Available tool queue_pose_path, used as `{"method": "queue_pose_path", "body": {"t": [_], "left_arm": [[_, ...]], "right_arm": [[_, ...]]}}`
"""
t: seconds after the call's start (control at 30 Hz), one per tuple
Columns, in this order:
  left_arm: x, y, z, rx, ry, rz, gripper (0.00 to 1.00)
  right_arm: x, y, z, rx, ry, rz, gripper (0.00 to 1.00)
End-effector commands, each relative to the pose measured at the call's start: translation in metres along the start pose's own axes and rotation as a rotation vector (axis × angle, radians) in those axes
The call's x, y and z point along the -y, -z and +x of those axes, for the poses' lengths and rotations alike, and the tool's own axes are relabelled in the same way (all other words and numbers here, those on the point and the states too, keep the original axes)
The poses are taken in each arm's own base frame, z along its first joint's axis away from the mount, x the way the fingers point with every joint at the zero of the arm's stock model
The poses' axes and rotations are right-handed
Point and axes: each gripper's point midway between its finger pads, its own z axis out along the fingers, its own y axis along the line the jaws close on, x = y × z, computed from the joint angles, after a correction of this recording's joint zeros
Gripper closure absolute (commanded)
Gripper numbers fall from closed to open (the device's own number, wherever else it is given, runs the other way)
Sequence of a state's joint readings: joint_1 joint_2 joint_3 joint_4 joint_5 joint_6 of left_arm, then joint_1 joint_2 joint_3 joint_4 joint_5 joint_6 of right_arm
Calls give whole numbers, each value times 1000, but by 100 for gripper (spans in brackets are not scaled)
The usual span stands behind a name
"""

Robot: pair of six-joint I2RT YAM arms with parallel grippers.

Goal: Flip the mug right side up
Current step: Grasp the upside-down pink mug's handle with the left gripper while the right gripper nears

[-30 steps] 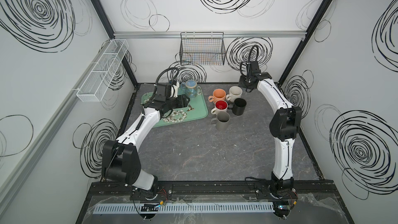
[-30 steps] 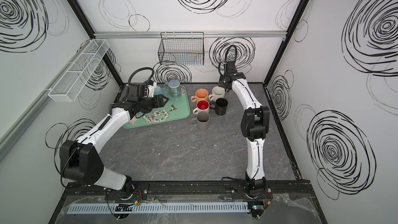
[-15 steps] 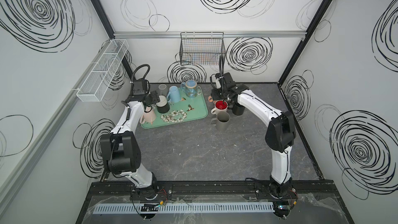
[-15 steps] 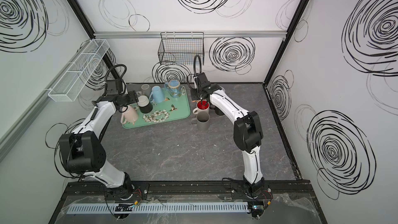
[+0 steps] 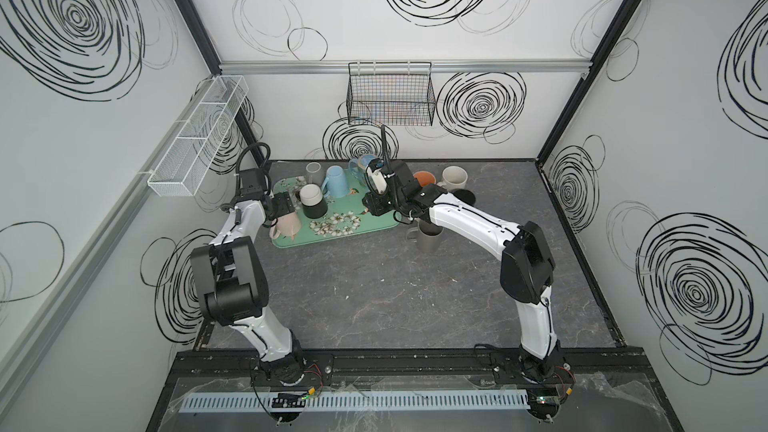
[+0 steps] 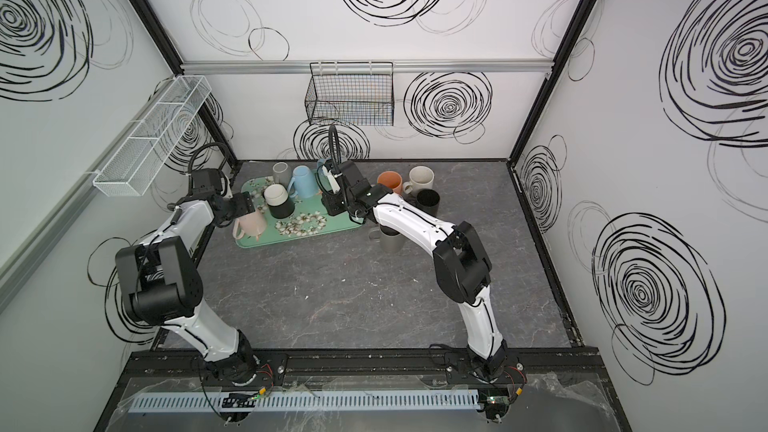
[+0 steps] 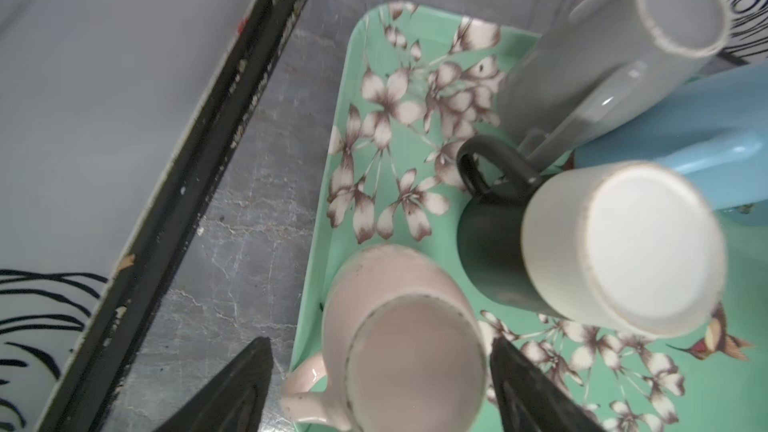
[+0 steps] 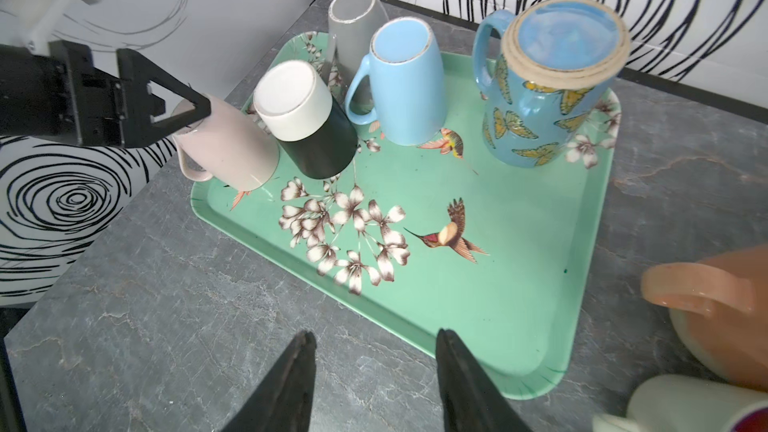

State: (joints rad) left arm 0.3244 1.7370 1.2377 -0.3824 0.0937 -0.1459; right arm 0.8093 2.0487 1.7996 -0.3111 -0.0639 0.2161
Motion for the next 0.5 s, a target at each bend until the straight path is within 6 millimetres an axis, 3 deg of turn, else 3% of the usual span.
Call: {"method": "queue_pose_path", "body": {"t": [0.0,0.33,0.47], "left_arm": [[9,-8,8,-14,16,84,16],[32,7,43,-20,77,184,19],[34,11,47,-13,44,136,20]], "right_arm": [[-2,-7,2,7,6,-18,49],[-12,-18,13,-18,-23,-84,48],[-14,-23,17,-33,-32,-100,48]]}}
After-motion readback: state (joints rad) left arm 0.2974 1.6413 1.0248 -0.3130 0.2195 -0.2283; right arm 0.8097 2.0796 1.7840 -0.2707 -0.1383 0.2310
